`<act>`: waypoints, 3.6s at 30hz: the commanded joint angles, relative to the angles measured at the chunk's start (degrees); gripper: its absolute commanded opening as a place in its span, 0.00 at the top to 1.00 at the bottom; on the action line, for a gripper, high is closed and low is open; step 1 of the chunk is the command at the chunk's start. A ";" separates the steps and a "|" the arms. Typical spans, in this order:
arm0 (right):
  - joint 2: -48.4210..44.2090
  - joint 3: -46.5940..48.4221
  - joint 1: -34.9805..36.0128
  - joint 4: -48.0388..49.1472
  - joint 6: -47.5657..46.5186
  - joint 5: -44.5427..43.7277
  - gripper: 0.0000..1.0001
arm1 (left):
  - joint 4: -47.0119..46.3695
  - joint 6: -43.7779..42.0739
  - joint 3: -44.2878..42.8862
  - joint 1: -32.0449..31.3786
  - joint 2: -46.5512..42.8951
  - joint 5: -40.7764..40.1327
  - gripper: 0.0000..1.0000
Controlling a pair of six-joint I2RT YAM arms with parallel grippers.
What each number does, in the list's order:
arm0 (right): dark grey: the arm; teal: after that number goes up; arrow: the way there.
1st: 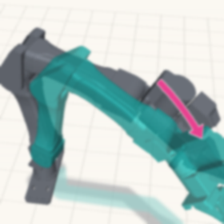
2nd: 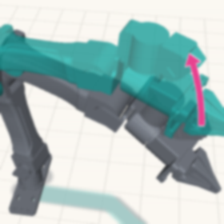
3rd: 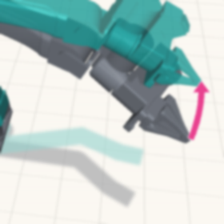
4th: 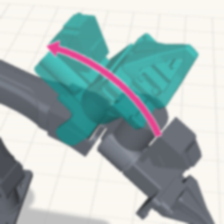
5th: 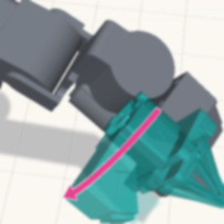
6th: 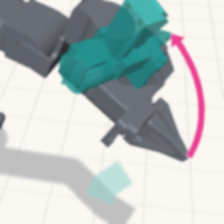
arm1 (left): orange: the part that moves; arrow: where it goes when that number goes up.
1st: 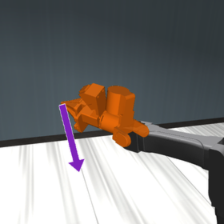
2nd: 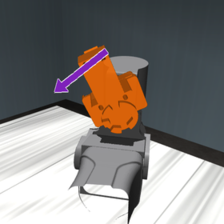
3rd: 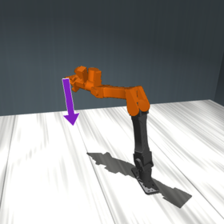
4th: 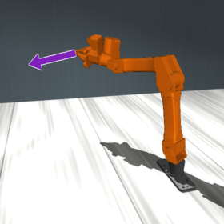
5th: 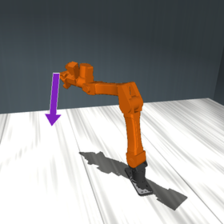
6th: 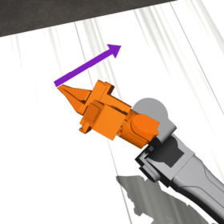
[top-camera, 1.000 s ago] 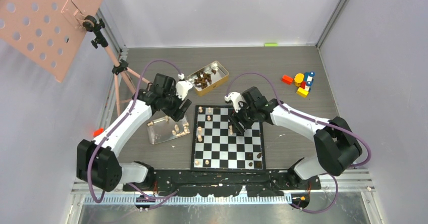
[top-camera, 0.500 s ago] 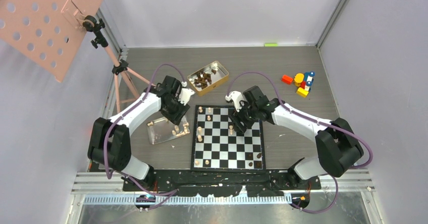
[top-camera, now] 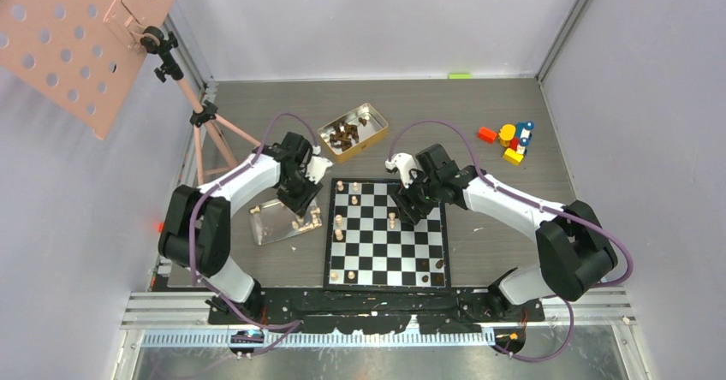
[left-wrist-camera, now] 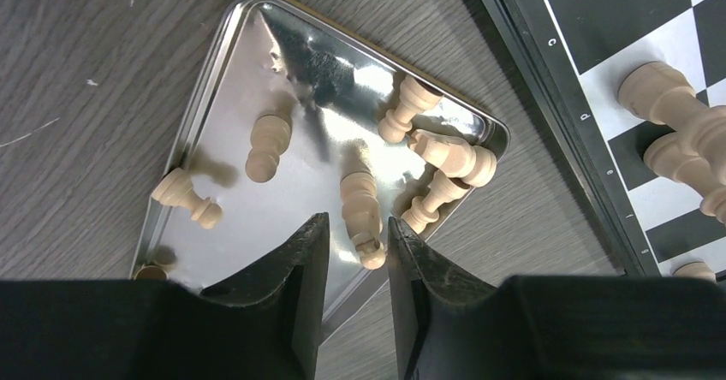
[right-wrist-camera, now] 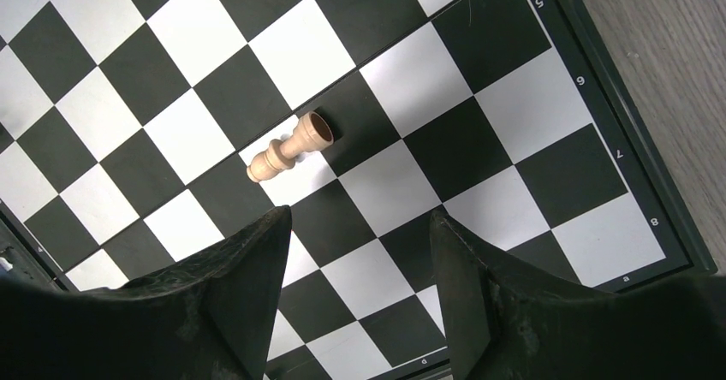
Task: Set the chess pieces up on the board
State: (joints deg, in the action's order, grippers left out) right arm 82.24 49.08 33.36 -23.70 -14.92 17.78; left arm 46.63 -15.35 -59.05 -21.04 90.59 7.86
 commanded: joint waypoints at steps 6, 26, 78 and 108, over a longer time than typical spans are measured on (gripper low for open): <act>-1.52 2.07 -0.14 0.15 -1.23 1.11 0.34 | 1.44 -0.20 -2.27 0.03 1.81 2.41 0.76; -0.46 2.51 -0.14 -0.41 -2.04 0.98 0.34 | 6.57 -2.40 -9.51 0.03 -6.03 1.51 1.00; -3.08 2.73 -2.87 -1.42 -3.87 0.92 0.34 | 3.07 -0.93 -24.72 -14.25 16.44 0.58 0.98; -2.48 2.95 -2.91 -1.92 -4.11 0.86 0.34 | 4.46 -2.04 -19.11 -13.60 2.25 -0.30 0.53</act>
State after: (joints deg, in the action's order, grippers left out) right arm 81.10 49.74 30.63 -25.78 -18.15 18.09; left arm 50.09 -16.45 -80.20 -35.22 100.92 8.54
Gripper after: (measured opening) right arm 0.665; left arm 0.460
